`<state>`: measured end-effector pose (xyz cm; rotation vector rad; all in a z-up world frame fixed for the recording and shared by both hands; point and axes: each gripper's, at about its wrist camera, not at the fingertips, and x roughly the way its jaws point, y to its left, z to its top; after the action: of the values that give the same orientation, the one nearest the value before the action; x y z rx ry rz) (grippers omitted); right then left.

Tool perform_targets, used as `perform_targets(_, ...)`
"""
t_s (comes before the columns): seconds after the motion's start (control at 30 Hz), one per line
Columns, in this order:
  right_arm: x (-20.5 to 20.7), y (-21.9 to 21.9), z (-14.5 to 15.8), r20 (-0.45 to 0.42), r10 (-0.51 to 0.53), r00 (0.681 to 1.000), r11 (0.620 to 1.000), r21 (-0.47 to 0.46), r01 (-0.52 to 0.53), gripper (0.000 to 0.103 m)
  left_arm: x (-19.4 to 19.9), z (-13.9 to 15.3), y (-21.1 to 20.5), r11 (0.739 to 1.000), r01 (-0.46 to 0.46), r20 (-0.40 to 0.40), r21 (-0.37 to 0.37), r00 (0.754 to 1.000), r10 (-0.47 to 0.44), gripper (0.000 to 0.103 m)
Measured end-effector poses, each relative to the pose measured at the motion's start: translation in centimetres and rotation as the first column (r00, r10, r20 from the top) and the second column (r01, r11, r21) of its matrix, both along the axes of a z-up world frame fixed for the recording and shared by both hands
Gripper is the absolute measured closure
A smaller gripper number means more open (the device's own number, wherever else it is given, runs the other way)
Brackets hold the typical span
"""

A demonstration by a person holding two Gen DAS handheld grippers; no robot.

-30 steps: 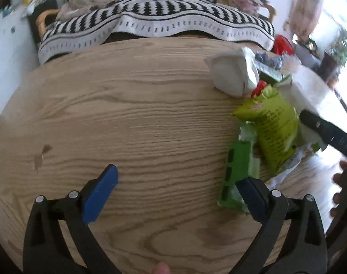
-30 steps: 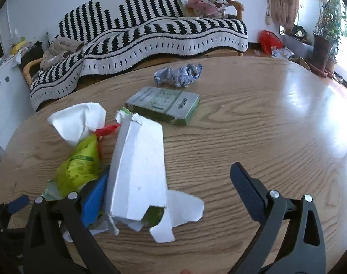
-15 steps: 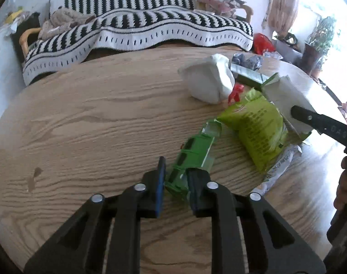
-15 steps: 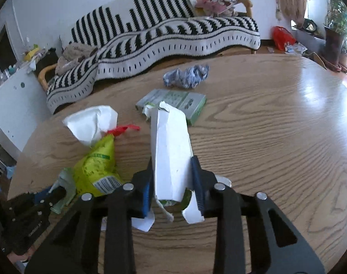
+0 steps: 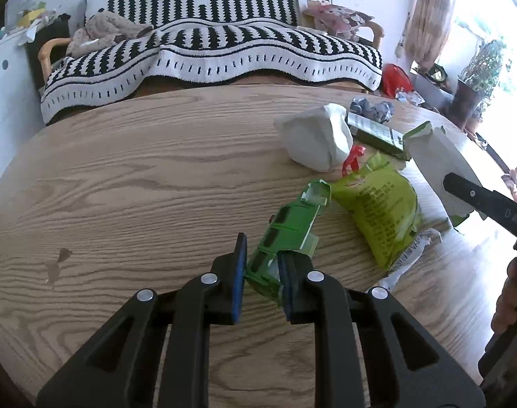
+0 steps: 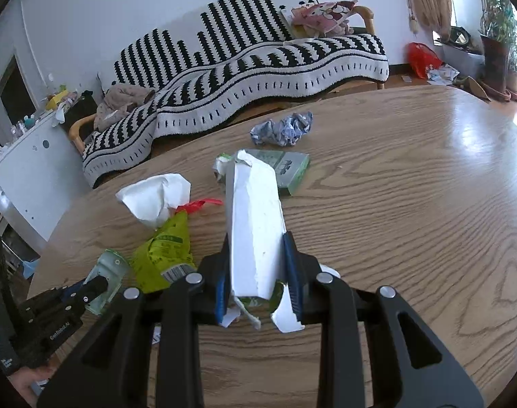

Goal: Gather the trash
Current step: 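Carry toy truck and white carton over the black bin and open both tools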

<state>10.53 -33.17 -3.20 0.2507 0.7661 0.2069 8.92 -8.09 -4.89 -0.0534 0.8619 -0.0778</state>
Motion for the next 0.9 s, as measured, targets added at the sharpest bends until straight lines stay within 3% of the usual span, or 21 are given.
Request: perform_targets(0.9,0.12,0.49,-0.64,-0.005,-0.003,1.0,1.0,-0.011,0.003,0.075,-0.08,0.17,0.67,0.999,-0.031,0.016,-0.035,0.999,0.031,0.086)
